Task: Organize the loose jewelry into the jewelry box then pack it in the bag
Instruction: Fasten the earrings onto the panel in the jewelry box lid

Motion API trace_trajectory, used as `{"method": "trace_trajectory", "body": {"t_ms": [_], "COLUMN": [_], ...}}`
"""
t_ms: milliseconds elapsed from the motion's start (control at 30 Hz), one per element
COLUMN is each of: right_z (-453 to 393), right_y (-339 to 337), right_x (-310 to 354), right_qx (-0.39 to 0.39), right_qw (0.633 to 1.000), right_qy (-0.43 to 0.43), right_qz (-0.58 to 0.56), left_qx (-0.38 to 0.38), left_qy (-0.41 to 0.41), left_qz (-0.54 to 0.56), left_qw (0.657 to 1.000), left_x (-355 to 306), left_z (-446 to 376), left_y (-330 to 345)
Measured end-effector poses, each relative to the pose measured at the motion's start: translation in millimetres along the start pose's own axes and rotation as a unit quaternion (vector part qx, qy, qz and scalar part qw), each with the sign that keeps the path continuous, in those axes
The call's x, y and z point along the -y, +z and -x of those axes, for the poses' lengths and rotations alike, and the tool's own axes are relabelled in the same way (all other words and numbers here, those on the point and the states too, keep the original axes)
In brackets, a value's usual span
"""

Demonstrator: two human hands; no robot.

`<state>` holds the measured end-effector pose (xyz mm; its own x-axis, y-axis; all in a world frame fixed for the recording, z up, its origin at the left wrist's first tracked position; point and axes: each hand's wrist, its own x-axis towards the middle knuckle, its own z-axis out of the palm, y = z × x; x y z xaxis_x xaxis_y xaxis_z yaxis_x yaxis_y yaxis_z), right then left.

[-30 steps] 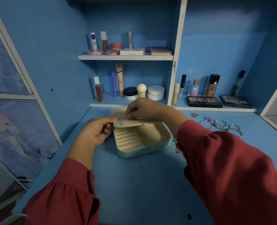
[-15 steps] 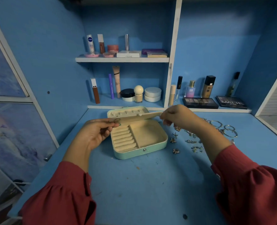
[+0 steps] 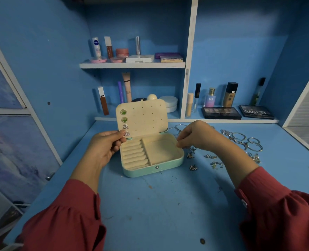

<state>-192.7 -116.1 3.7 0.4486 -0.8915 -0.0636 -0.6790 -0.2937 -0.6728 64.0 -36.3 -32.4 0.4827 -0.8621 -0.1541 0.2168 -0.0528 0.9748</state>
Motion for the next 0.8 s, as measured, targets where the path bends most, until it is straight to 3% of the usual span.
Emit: {"method": "trace_trajectory", "body": {"t_ms": [333,600,800], "right_z": [4.5,6.9,6.1], "right_y": [-18.6,-20.2,-15.6], "right_x": [-23.0,-28.3,-25.6], "right_qx": [-0.028,0.014,-0.002], "right_qw": [0.999,0.995,0.995], "right_qy": [-0.013,0.013,0.004], "right_qz": [0.026,0.101,0.105], "left_qx": [-0.006,0.001,-0.005], "left_qy": [-0.003,-0.003,0.019], "left_qz": [0.003,0.005,-0.016], "left_qw": [1.000,1.000,1.000], "left_x": [1.3,2.8,5.7], "left_z": [-1.8,-3.6,-6.8], "left_y": [-0.5,-1.3,-3.2]}}
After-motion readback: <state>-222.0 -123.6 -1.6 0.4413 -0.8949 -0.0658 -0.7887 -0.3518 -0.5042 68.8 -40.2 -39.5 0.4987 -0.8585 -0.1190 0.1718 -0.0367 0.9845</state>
